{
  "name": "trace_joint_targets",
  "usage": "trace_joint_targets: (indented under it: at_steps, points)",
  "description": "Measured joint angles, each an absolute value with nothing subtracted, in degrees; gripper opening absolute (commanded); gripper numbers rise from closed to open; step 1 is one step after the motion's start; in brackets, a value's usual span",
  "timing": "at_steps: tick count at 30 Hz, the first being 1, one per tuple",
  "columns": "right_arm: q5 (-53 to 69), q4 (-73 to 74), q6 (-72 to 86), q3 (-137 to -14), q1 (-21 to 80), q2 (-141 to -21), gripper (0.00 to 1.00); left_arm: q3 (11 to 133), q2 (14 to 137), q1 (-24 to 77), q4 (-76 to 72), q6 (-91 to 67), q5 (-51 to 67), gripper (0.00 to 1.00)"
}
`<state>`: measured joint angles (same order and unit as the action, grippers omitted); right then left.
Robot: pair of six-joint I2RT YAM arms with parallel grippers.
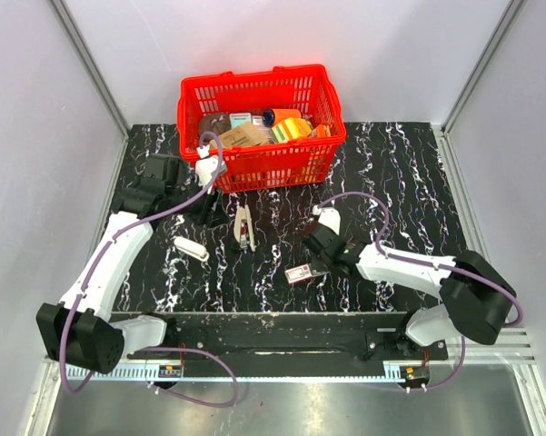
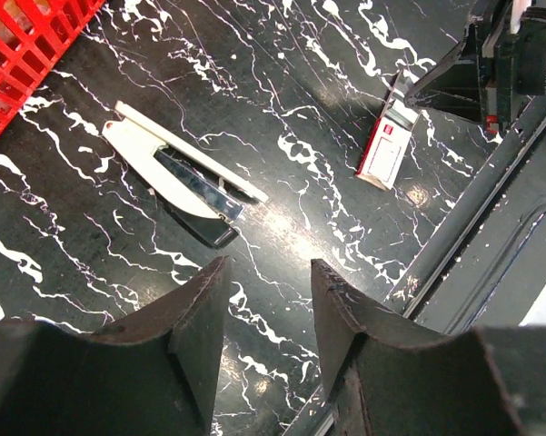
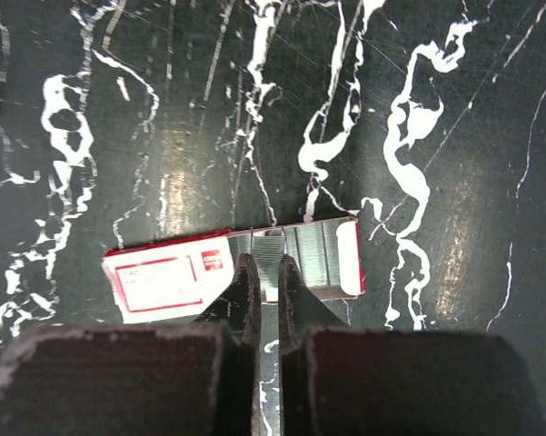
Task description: Unload the staples from the stapler
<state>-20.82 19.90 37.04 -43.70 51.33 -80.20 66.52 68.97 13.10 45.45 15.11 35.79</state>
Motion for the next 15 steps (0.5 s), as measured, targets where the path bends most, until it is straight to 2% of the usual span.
trace_joint_targets:
  at_steps: [15]
  points:
    - [-26.09, 23.09, 38.68, -44.8, 53.36, -84.18, 0.0, 65.1, 68.82, 13.85, 45.6, 15.49, 35.62, 0.44]
